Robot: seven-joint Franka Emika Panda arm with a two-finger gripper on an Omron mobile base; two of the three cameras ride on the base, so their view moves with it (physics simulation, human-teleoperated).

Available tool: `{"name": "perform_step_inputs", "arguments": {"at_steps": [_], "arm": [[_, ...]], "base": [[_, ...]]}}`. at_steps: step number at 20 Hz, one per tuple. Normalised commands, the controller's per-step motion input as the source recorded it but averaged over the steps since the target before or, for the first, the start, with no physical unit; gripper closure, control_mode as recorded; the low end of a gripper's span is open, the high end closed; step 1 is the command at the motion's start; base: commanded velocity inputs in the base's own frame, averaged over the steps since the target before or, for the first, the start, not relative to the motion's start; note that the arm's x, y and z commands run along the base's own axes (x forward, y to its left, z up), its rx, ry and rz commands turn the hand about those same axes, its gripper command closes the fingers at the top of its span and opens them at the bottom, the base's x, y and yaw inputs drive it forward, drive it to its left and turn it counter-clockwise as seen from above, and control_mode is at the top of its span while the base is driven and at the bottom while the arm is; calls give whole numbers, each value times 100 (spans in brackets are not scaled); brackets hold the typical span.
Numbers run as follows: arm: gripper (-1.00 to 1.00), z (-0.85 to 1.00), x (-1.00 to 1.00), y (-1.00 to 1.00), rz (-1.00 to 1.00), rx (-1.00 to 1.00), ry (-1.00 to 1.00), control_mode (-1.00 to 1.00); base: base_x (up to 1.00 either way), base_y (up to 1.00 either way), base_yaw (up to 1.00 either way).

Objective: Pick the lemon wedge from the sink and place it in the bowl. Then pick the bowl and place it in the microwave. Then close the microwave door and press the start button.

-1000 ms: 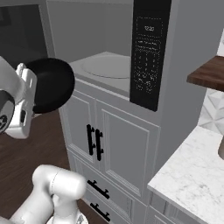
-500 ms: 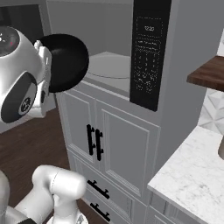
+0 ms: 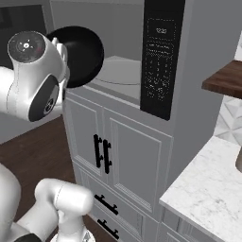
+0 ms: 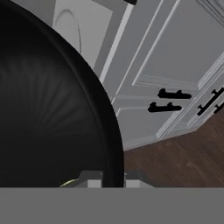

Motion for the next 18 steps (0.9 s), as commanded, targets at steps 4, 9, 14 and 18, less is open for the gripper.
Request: {"name": "perform_step_inputs", "arguments": {"at_steps": [4,9,14,18], "arm": [[100,0,80,-14,-1,7,14,-100],[100,0,57,-19,0,7,12,-100],[100,0,49,-11,0,3,12,-100],[100,0,59,0,-1,0,5,-100]], "base": [[0,0,0],[0,0,0],[0,0,0],[0,0,0]]}}
